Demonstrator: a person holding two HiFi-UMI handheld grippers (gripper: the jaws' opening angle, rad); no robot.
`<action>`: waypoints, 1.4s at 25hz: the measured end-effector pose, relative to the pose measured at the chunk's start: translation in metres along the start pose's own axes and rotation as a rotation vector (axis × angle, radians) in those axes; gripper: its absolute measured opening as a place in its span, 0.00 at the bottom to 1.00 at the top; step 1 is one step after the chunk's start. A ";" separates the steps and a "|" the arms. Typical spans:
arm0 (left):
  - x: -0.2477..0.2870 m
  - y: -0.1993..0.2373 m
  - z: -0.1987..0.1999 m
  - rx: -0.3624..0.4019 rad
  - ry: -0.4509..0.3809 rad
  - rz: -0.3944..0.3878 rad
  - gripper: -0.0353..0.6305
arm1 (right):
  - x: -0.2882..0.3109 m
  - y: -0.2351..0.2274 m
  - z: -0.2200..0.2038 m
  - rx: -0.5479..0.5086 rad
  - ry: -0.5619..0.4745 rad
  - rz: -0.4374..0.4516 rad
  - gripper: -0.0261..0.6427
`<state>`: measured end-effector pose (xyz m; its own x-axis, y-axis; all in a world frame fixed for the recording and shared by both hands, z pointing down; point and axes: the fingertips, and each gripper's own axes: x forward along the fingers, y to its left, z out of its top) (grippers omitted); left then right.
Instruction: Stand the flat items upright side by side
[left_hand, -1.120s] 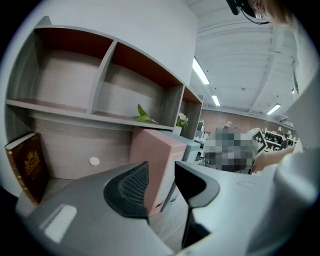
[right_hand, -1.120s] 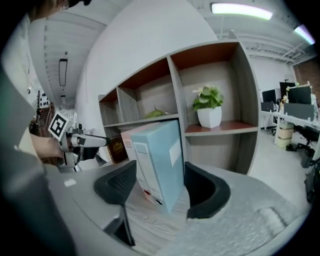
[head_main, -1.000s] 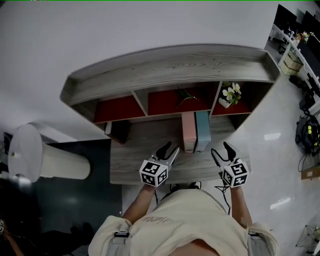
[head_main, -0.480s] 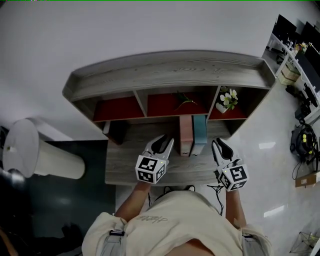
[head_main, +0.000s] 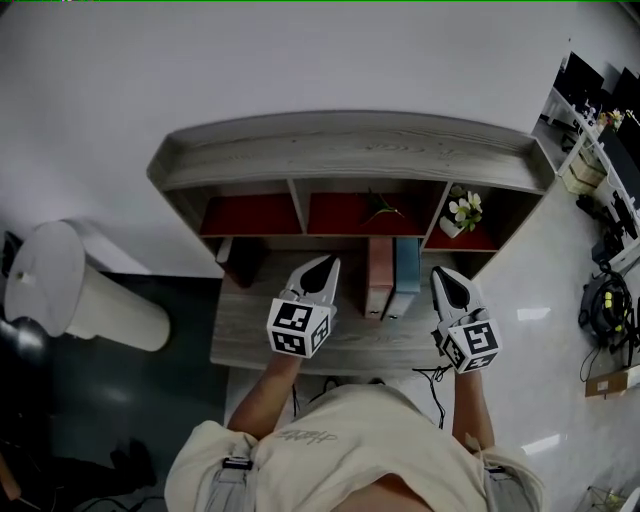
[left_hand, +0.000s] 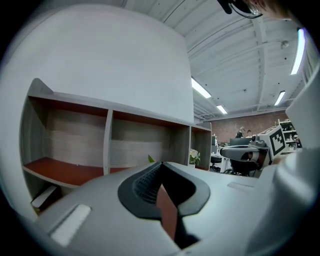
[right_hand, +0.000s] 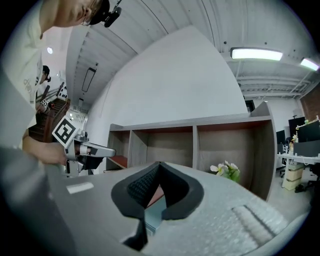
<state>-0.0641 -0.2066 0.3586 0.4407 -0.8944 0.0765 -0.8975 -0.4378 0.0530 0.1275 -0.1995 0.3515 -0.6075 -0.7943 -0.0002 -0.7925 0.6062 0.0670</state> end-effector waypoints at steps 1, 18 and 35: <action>-0.002 0.002 0.004 0.003 -0.011 0.010 0.07 | 0.001 -0.002 0.002 0.004 -0.005 -0.002 0.04; -0.018 0.015 0.007 -0.012 -0.029 0.082 0.07 | 0.001 0.001 0.008 0.018 -0.005 -0.005 0.04; -0.015 0.005 -0.002 -0.043 -0.024 0.034 0.07 | -0.014 -0.002 0.001 0.014 0.017 -0.068 0.04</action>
<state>-0.0755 -0.1954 0.3597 0.4093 -0.9107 0.0551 -0.9102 -0.4035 0.0931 0.1375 -0.1896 0.3508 -0.5513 -0.8342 0.0131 -0.8327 0.5512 0.0534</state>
